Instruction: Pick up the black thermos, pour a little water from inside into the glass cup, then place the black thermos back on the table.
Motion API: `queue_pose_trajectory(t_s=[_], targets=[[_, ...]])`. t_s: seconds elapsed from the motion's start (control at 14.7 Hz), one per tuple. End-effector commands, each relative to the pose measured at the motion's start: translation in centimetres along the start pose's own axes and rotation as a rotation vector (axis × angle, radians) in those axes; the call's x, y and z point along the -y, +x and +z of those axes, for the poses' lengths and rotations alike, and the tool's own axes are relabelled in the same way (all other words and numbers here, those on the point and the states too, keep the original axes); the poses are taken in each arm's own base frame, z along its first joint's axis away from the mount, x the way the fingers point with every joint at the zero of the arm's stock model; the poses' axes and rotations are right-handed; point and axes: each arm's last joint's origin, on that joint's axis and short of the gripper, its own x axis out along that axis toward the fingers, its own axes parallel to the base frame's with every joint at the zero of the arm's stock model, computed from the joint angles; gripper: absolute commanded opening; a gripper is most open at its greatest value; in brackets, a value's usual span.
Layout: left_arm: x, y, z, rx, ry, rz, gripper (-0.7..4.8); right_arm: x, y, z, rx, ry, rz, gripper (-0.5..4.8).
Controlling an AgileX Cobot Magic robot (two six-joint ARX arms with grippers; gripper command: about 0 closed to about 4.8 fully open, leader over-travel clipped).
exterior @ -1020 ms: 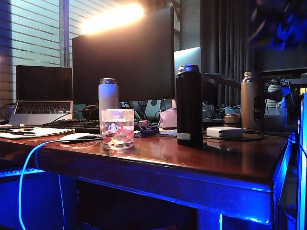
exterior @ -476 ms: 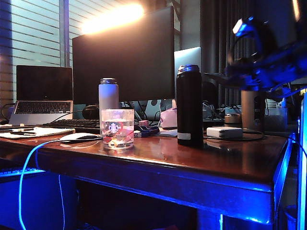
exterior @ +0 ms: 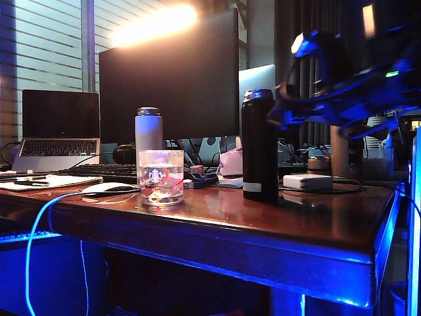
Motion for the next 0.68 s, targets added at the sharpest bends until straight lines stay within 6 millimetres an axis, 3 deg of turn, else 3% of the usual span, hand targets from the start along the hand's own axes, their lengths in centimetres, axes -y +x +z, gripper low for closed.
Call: queue_pose_trajectory(t_s=[0.07,0.27,0.48,0.68], targets=[[0.0,-0.1,0.2,0.012,0.002,-0.002,0.57,-2.5,1.6,1.1,0.042,-0.001,-0.052,4.79],[0.0,-0.1,0.2,0.017,0.005,0.001,0.57,-5.4,1.7,1.1,0.042,0.012,-0.204,4.79],[0.0,-0.1,0.2,0.018,0.005,0.001,0.57,-5.8,2.5,-0.1,0.077,0.079,-0.255,4.79],[0.0,-0.1,0.2,0.017,0.004,0.001,0.57,-6.3,4.9,-1.4,0.042,0.066,-0.211,4.79]])
